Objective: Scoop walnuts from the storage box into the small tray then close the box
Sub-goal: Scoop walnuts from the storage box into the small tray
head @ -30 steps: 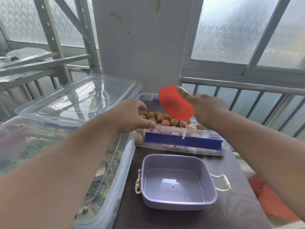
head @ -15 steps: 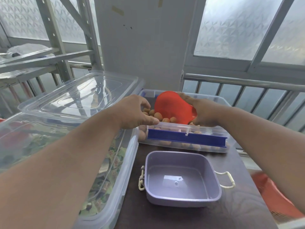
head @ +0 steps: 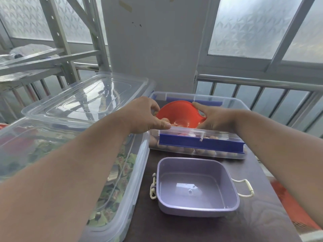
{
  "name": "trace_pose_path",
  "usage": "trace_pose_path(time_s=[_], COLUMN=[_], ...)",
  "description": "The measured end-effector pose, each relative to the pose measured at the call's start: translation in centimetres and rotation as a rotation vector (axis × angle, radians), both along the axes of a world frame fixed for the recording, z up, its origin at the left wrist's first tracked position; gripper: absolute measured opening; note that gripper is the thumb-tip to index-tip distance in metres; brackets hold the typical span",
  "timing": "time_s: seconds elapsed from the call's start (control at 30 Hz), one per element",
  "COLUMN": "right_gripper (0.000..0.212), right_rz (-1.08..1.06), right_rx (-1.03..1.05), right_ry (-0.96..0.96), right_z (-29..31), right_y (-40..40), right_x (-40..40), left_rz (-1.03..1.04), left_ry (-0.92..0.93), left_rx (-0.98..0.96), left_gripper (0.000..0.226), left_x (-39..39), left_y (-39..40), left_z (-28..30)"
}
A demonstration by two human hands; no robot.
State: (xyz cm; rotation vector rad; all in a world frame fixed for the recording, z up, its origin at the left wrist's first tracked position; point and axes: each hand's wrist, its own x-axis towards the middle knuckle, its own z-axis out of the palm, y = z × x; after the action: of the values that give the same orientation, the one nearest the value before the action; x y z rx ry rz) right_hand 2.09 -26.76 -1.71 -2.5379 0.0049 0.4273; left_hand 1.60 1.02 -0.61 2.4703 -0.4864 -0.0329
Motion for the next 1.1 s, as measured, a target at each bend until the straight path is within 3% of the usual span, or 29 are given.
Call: trace_pose_path(time_s=[0.17, 0.37, 0.5, 0.7, 0.83, 1.0, 1.1], right_gripper=[0.112, 0.080, 0.085, 0.086, 0.086, 0.086, 0.099], right_rz=[-0.051, -0.076, -0.025, 0.029, 0.055, 0.037, 0.022], right_rx=[0.252, 0.421, 0.470, 0.468, 0.513, 0.499, 0.449], right_ry=[-0.062, -0.093, -0.112, -0.170, -0.213, -0.252, -0.220], right_z=[0.1, 2.3, 4.4, 6.0, 6.2, 5.4, 4.4], right_y=[-0.7, -1.8, -1.7, -0.9, -0.9, -1.1, -1.1], right_x=[-0.8, -2.9, -5.6, -10.1, -12.5, -14.5, -15.6], left_rz=[-0.012, -0.088, -0.092, -0.149, -0.161, -0.185, -0.206], left_ry=[0.001, -0.060, -0.048, -0.032, -0.032, 0.008, 0.024], left_rx=[-0.028, -0.110, -0.212, -0.467, -0.675, -0.719, -0.645], left_gripper=[0.062, 0.091, 0.106, 0.064, 0.055, 0.048, 0.029], left_x=[-0.1, 0.0, 0.2, -0.7, -0.8, -0.9, -0.8], left_y=[0.0, -0.1, -0.1, -0.4, -0.1, 0.0, 0.1], left_z=[0.1, 0.2, 0.2, 0.8, 0.9, 0.8, 0.6])
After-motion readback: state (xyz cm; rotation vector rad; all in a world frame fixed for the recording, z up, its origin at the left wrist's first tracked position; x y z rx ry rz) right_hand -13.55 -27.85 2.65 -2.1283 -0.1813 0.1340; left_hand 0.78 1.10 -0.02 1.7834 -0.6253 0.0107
